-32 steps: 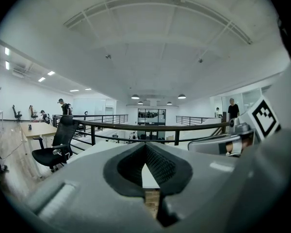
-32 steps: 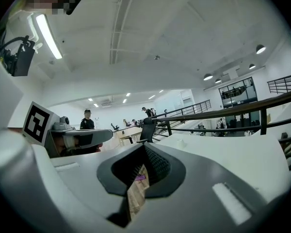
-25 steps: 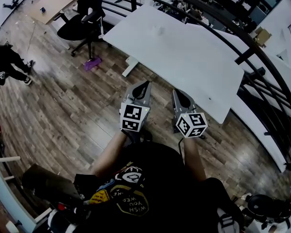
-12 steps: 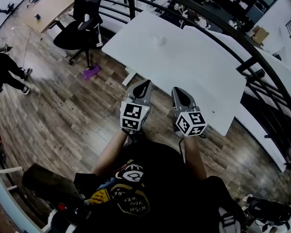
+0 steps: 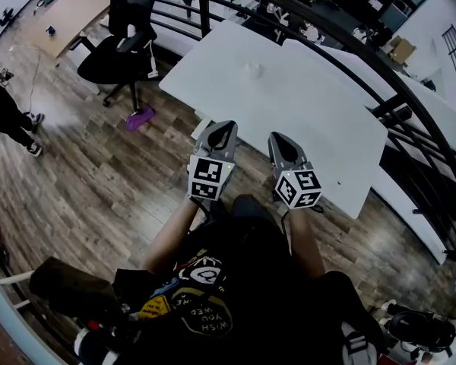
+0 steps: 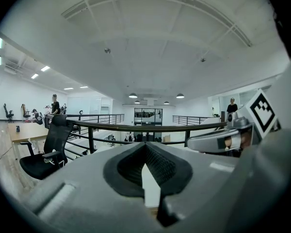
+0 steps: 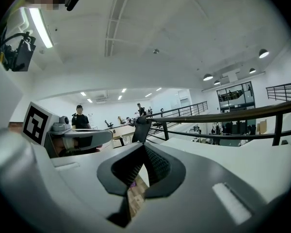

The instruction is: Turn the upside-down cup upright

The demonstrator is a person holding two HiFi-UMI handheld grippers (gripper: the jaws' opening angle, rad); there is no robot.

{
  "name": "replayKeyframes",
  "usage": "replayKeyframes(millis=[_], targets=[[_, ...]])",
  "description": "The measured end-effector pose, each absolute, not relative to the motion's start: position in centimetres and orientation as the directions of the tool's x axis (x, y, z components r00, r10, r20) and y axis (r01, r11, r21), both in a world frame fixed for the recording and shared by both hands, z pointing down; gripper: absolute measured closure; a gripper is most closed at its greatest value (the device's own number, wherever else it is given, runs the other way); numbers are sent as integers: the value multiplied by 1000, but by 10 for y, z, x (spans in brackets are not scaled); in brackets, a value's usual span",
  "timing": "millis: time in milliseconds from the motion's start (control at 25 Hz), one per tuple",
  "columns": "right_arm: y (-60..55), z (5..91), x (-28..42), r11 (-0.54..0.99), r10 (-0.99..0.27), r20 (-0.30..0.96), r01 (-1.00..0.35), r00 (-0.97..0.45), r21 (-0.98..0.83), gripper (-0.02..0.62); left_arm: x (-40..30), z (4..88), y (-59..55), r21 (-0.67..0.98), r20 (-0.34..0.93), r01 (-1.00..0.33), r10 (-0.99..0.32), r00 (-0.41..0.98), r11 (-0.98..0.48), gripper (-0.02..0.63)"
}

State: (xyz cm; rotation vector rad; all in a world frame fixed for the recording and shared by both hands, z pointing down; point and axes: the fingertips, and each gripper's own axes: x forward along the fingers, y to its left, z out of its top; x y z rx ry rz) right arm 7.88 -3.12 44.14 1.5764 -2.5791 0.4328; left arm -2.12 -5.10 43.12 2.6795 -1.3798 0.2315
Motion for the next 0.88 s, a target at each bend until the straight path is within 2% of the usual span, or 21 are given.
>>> replayKeyframes(millis=[440,880], targets=[[-62,454,92,414,-861,235,-890,-451,-193,594,-4,448,-77,40,211,-804,-782,587,-593,603],[-132,475,119,438,-842,249,-876,-479,-203,594,25,475,-151,102,200,-792,-768,609,-602,603]])
